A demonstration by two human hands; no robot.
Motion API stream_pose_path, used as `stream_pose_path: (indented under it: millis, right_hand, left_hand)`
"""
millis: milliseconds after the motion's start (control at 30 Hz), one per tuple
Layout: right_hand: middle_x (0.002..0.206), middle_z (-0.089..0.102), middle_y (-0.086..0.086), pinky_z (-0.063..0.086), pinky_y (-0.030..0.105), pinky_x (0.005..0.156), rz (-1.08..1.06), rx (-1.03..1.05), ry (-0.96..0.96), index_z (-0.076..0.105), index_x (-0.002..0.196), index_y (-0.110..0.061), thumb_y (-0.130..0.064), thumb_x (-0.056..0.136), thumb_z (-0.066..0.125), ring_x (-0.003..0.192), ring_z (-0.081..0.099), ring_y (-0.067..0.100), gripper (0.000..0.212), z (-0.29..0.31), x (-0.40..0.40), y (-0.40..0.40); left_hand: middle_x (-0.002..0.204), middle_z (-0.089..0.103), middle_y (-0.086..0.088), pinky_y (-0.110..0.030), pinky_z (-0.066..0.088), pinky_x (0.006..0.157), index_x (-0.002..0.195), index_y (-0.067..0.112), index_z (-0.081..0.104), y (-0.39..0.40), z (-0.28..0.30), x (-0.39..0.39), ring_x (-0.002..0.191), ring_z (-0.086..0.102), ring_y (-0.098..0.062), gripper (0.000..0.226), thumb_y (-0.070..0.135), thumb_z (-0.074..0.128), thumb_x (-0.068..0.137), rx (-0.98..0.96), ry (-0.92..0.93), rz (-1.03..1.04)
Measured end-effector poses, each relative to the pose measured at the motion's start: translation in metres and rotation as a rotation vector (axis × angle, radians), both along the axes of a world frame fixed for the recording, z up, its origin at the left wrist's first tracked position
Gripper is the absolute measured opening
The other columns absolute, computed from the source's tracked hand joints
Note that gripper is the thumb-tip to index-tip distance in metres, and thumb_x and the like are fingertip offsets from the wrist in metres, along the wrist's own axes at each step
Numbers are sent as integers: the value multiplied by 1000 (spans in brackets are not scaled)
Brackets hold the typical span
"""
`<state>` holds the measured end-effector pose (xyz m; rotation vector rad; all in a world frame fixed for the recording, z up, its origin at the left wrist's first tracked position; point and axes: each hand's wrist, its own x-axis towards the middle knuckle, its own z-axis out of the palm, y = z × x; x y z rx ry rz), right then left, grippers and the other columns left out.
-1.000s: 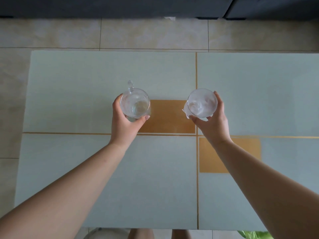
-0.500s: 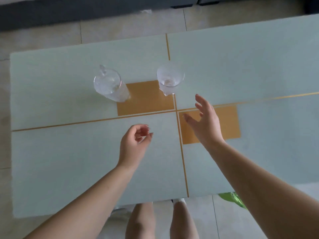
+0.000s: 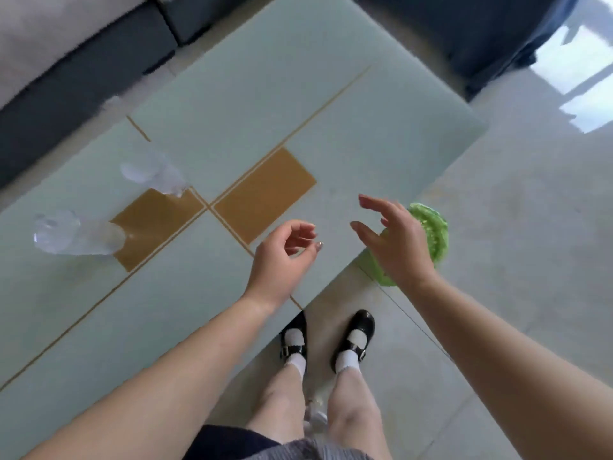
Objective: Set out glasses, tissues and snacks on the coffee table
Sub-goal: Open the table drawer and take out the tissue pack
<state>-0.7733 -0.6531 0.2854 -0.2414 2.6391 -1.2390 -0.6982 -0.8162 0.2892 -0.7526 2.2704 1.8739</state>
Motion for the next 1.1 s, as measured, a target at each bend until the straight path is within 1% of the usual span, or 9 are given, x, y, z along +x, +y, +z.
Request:
stream_pose_path:
  millis: [133, 200, 267, 367, 667, 733, 867, 967, 1100]
  right_hand:
    - [110, 67, -4, 46, 23, 92, -214, 0, -13, 65, 116, -19, -21, 80, 72, 101, 60, 6, 37, 19, 35, 91]
    - [112, 68, -2, 49, 28, 93, -329, -23, -28, 65, 115, -20, -23, 80, 71, 103, 62, 11, 36, 23, 61, 138]
    - [113, 67, -4, 49, 33, 95, -477, -64, -52, 65, 114, -23, -25, 81, 70, 106, 61, 9, 34, 24, 93, 184]
    - [112, 67, -8, 48, 31, 96, -700, -145, -84, 65, 112, -27, -23, 82, 69, 107, 59, 4, 30, 25, 149, 253]
    - [111, 65, -9, 44, 21, 94, -1224, -341, -164, 63, 109, -31, -19, 85, 66, 107, 58, 2, 27, 7, 364, 462]
    - [111, 65, -11, 43, 20, 94, -1326, -381, -183, 62, 107, -33, -18, 85, 66, 107, 58, 1, 27, -3, 418, 499]
    - [110, 64, -17, 44, 30, 100, -1535, -440, -220, 61, 96, -45, -17, 83, 68, 109, 59, 5, 31, -26, 516, 544]
    - [114, 65, -15, 44, 36, 103, -1692, -499, -243, 63, 96, -51, -25, 79, 68, 113, 59, 11, 31, -38, 572, 556]
    - [102, 65, -29, 44, 31, 101, -1906, -549, -237, 64, 90, -56, -15, 82, 67, 106, 60, 3, 42, -52, 625, 561]
  left_hand:
    - [89, 67, 10, -22, 52, 81, 86, 32, 61, 77, 21, -11, 85, 65, -9, 25, 9, 70, 81, -9, 28, -242]
    - [89, 68, 10, -21, 52, 80, 87, 30, 62, 119, 28, -12, 83, 65, -6, 23, 11, 71, 80, -17, 52, -386]
    - [93, 69, 7, -23, 53, 80, 90, 26, 63, 165, 32, -6, 85, 66, -8, 19, 12, 72, 80, -32, 77, -531]
    - [95, 69, 5, -26, 54, 82, 96, 18, 64, 242, 32, 13, 87, 67, -11, 18, 13, 72, 81, -55, 102, -721]
    - [90, 68, 7, -24, 54, 79, 94, 21, 62, 501, 7, 158, 83, 66, -12, 18, 11, 70, 82, -27, 51, -1104]
    - [88, 68, 9, -23, 53, 78, 91, 27, 61, 555, -2, 200, 81, 66, -9, 20, 12, 71, 82, -3, 20, -1165]
    - [87, 68, 10, -26, 54, 79, 87, 32, 61, 639, -22, 283, 81, 66, -10, 26, 9, 71, 81, 42, -61, -1340]
    - [88, 68, 12, -22, 53, 78, 88, 31, 61, 681, -39, 334, 81, 66, -9, 25, 9, 70, 81, 37, -104, -1511]
    - [88, 67, 16, -14, 50, 73, 86, 34, 58, 717, -57, 380, 80, 64, -2, 25, 11, 69, 83, -4, -112, -1727]
